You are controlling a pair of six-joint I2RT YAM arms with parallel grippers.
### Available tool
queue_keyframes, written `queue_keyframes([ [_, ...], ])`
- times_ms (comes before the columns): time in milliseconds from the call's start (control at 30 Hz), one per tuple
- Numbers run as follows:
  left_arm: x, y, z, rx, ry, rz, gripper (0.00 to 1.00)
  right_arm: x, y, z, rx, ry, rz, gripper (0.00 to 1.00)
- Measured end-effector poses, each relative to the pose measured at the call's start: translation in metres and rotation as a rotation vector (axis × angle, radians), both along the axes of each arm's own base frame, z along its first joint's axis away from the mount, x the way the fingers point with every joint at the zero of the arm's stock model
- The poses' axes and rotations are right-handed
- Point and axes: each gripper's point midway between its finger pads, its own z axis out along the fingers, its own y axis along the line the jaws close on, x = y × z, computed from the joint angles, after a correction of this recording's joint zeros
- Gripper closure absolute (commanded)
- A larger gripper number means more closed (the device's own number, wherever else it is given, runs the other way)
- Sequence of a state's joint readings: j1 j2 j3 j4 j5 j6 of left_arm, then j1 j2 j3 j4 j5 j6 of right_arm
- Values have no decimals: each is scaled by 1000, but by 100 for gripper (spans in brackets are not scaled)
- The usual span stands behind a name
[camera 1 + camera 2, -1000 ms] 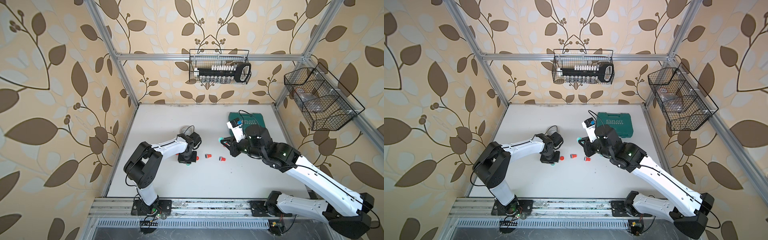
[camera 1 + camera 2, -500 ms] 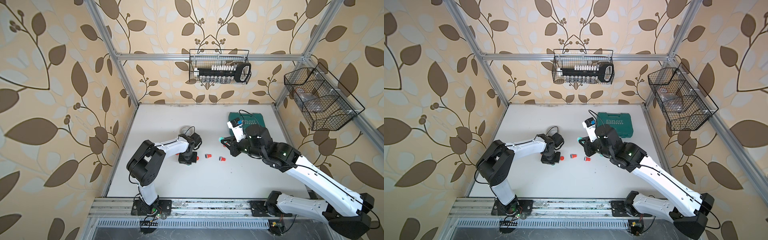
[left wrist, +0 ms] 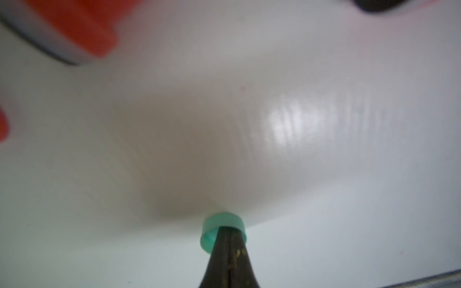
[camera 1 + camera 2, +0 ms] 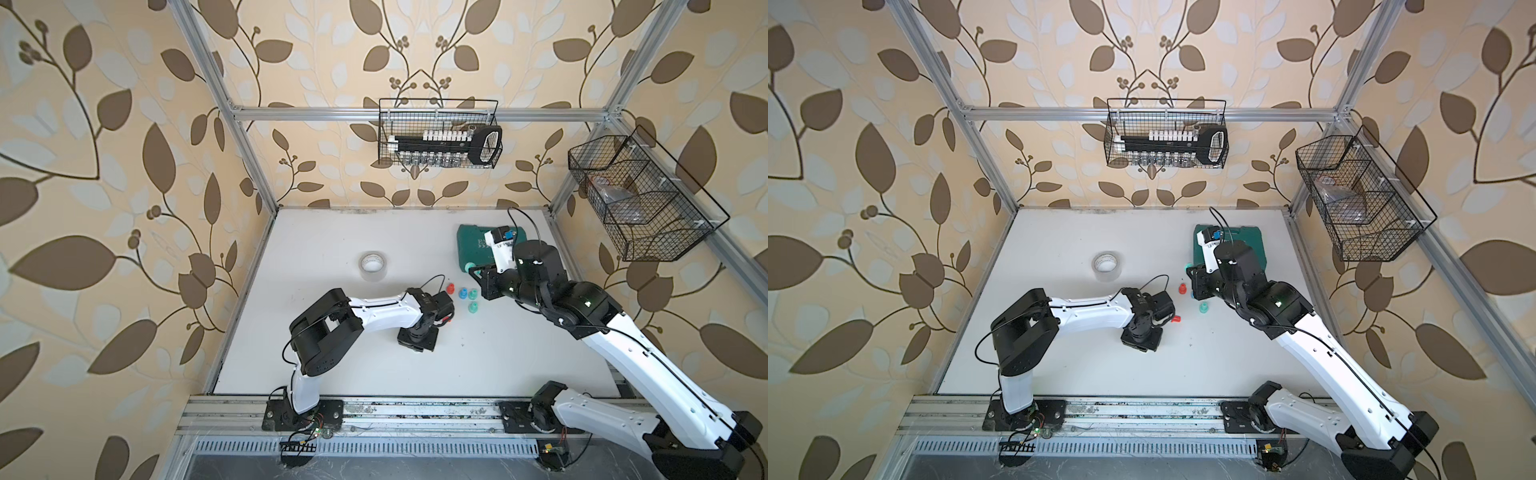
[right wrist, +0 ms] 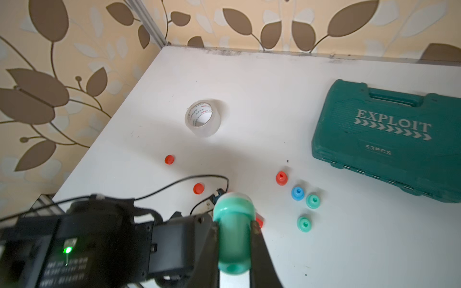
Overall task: Close the stamp cap
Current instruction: Move the cover to the center of the board.
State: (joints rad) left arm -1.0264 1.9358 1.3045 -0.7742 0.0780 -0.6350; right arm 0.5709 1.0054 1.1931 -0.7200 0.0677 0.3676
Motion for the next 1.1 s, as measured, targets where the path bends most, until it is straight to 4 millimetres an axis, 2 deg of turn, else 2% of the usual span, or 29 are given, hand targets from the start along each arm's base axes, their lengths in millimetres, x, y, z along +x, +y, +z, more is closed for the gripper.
queue_keyframes([
  [100,-8,-18,0,-8,-1,-33,100,-1,-17,10,30,-23,-52,100],
  [200,-10,-23,0,-10,2,-31,100,-3,-26,15,51,-32,-79,100],
  [433,-7,-20,7,10,-1,-23,95,-5,-21,6,71,14,-70,100],
  [567,-3,-21,28,-15,-34,-21,94,-7,-17,-1,85,53,-63,100],
  [733,9,-14,77,-106,-100,12,94,-10,-11,-20,100,128,-51,100],
  [800,19,-2,94,-149,-126,53,94,-12,-8,-30,104,168,-45,100],
  [900,38,35,109,-183,-153,150,94,-16,-1,-49,101,240,-36,100],
  [1100,67,123,102,-171,-150,344,92,-37,37,-95,20,401,59,100],
])
